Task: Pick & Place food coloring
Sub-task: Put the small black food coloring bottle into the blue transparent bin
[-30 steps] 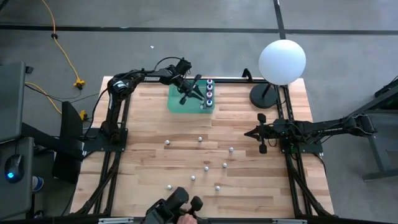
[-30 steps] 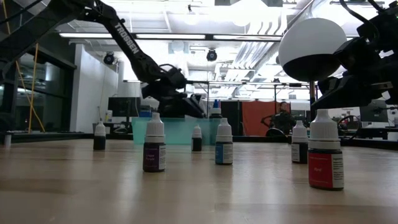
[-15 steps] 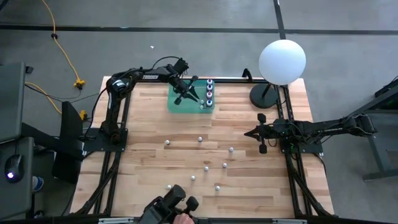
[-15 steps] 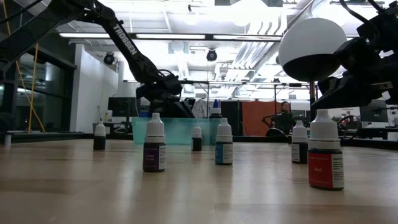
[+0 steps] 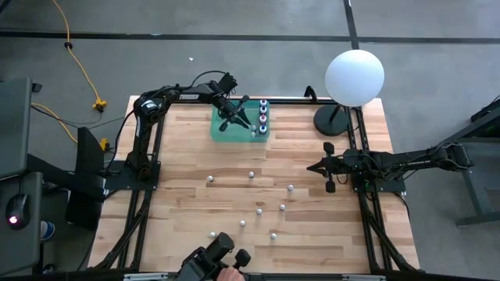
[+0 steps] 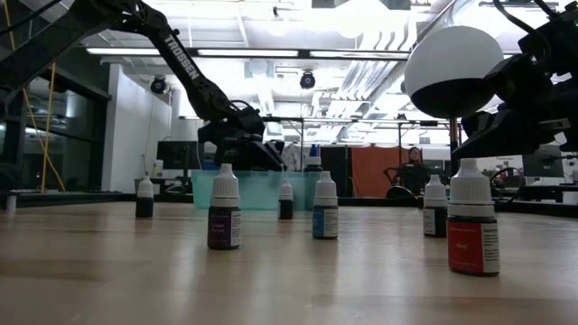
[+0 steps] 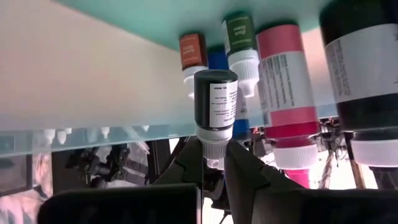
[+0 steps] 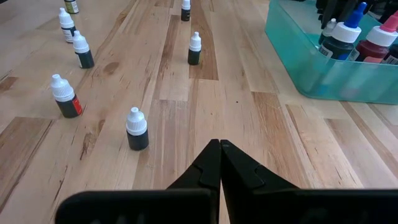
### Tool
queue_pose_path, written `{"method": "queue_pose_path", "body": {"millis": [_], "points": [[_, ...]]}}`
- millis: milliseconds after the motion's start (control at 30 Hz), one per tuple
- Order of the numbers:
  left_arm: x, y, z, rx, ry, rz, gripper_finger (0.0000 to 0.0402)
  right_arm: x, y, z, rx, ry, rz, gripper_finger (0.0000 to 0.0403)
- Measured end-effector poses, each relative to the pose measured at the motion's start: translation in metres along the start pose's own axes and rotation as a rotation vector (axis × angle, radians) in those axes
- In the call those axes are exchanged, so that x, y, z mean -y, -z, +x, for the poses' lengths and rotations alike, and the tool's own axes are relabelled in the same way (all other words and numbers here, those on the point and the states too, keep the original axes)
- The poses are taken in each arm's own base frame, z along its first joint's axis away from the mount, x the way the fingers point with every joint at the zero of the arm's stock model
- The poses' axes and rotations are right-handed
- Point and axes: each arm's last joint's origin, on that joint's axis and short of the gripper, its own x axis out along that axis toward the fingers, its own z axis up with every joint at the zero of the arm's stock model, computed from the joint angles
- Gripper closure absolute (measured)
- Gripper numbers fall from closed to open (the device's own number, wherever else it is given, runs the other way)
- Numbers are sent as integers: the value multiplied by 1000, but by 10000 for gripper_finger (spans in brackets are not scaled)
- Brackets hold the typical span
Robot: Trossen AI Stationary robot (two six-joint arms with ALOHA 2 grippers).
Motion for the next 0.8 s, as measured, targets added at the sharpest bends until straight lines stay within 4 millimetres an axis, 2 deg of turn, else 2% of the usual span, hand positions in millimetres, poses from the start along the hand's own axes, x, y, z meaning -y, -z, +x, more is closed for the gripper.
{"method": "queue_pose_path", "body": {"millis": [467,700,800], "points": [[-7,7,13,-53,-66,-22,380,0,0,0,0,0,0,402],[-14,0,14,-35,-77,-52,379,0,0,0,0,0,0,402],[-17,-2,15,-47,-88,-63,367,0,0,0,0,0,0,402]]}}
